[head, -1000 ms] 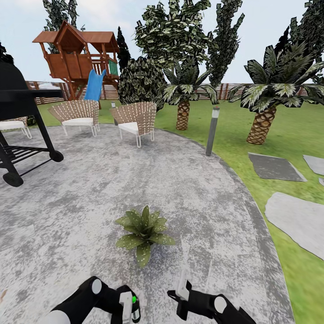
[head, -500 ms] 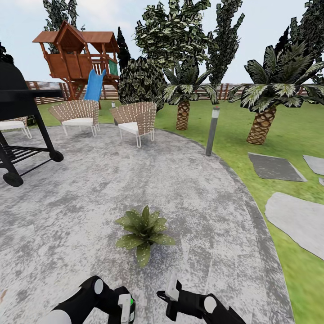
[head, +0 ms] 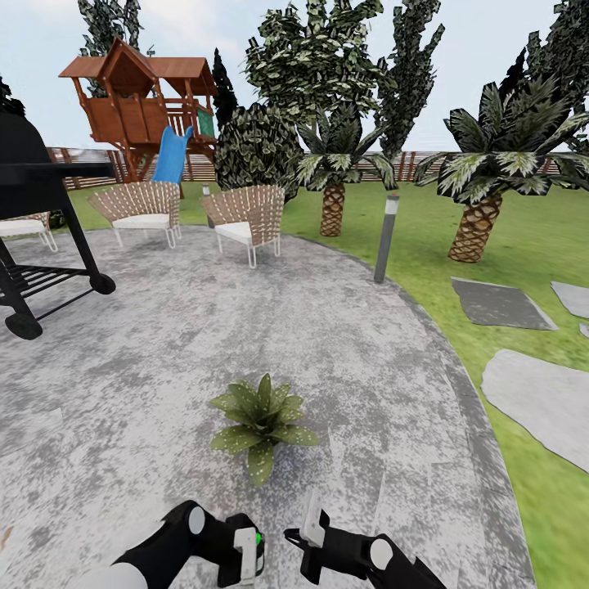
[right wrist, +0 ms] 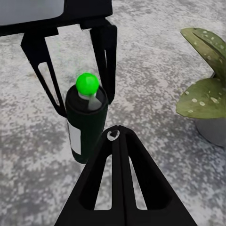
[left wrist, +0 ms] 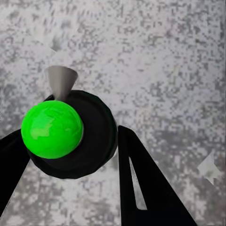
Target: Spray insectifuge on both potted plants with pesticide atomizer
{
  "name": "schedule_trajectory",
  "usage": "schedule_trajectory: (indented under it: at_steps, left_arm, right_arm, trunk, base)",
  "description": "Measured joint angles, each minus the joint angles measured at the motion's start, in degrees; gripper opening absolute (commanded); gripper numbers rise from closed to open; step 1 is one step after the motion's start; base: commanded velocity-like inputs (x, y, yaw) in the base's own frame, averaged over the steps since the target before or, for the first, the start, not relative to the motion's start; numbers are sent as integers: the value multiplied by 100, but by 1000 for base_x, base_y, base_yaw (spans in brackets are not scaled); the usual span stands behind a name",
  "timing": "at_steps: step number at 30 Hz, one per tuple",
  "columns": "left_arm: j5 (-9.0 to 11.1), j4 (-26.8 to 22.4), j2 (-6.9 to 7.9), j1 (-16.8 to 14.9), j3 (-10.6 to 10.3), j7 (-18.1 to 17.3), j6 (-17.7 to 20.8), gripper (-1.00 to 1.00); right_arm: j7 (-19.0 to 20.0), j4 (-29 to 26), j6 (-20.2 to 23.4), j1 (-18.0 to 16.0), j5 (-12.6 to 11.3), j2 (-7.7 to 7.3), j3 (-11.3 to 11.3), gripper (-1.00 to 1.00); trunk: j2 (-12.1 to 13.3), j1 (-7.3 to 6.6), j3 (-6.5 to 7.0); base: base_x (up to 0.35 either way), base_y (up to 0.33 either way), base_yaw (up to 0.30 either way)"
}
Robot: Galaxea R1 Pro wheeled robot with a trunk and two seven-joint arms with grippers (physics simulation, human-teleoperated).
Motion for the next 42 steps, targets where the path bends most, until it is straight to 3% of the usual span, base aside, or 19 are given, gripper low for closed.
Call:
schedule_trajectory:
  at_steps: [5, 15, 27, 35, 42]
  left_arm:
    - [-1, -8, -140, 0, -1, 13, 0, -100]
    - [3, -17, -250, 0, 5, 145, -3, -100]
    - [34, -23, -275, 0, 6, 96, -65, -100]
    - [30, -17, -404, 0, -2, 93, -77, -100]
    - [28, -17, -422, 0, -3, 93, -78, -100]
  right_arm:
    - [0, 2, 0, 0, 0, 0, 0, -100]
    - [0, 2, 0, 0, 0, 0, 0, -100]
    - [0, 2, 0, 0, 0, 0, 0, -100]
    - [0, 2, 0, 0, 0, 0, 0, -100]
    - [0, 8, 0, 0, 0, 0, 0, -100]
  trunk:
    - [0, 0, 0]
    - [0, 0, 0]
    - [0, 0, 0]
    - [0, 0, 0]
    - [0, 0, 0]
  base:
    - [0, 0, 0]
    - [0, 0, 0]
    - [0, 0, 0]
    - [0, 0, 0]
    - [0, 0, 0]
